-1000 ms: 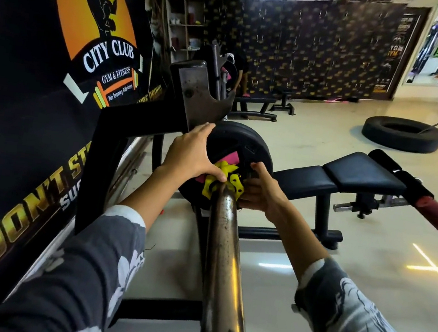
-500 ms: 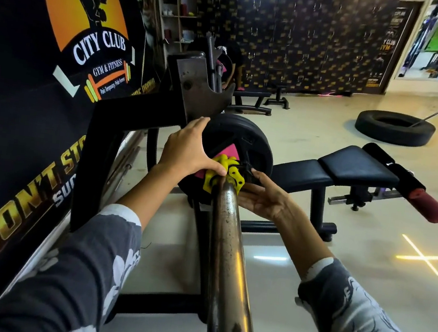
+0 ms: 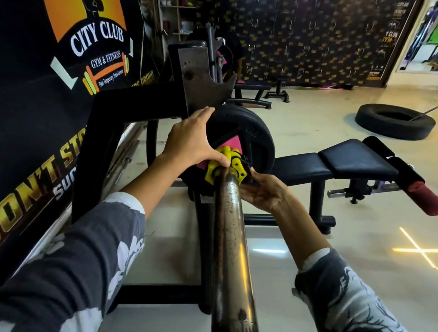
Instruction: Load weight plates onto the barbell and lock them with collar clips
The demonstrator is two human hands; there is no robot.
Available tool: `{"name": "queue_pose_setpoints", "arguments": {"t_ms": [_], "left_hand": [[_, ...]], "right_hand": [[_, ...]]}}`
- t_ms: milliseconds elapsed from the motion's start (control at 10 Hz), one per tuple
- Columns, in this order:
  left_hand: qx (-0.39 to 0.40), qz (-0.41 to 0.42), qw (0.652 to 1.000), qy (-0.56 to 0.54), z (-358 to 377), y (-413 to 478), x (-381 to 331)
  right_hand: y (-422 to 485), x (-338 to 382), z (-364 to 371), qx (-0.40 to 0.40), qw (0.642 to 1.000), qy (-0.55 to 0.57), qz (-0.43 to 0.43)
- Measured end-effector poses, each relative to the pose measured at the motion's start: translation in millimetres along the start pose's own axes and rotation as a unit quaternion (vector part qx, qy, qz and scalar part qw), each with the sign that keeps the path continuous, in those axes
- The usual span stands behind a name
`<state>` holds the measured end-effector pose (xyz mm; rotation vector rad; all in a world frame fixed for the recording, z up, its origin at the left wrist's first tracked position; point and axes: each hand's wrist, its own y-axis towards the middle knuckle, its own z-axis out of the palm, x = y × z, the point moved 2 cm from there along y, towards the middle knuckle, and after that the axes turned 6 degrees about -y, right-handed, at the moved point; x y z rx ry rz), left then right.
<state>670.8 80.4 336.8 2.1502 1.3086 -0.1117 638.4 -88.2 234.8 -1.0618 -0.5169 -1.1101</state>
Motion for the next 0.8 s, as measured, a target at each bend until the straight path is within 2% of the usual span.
{"name": "queue_pose_setpoints", "arguments": {"t_ms": [100, 200, 300, 400, 500, 600, 700, 800], "left_hand": [[0.002, 0.001, 1.000, 0.001, 1.1, 0.2, 0.4], [0.007, 0.006, 1.000, -0.001, 4.2, -0.5, 2.2], [0.010, 0.014, 1.000, -0.023, 9.5, -2.2, 2.0], [-0.023, 0.017, 0.999, -0.045, 20.1, -16.7, 1.5], [-0.101, 0.010, 0.991, -0.091, 27.3, -53.6, 2.3], [-0.165, -0.013, 0.978, -0.126, 35.2, -101.7, -0.6], [-0.181, -0.031, 0.974, -0.131, 31.0, -152.4, -15.2], [-0.213, -0.016, 0.968, -0.133, 25.8, -186.2, -27.4]], "right_hand": [[-2.2, -2.6, 2.9, -0.018, 0.997, -0.053, -0.047], [-4.4, -9.7, 6.4, -0.109, 0.968, -0.144, -0.176], [-18.4, -11.6, 13.4, -0.184, 0.895, -0.241, -0.326], [-39.4, -20.0, 13.2, -0.179, 0.838, -0.359, -0.370], [-66.8, -37.8, 6.2, -0.179, 0.795, -0.415, -0.404], [-87.8, -62.2, -0.3, -0.173, 0.737, -0.499, -0.422], [-110.4, -84.8, -2.4, -0.149, 0.730, -0.500, -0.441], [-125.1, -105.6, -6.3, -0.123, 0.788, -0.396, -0.455]]}}
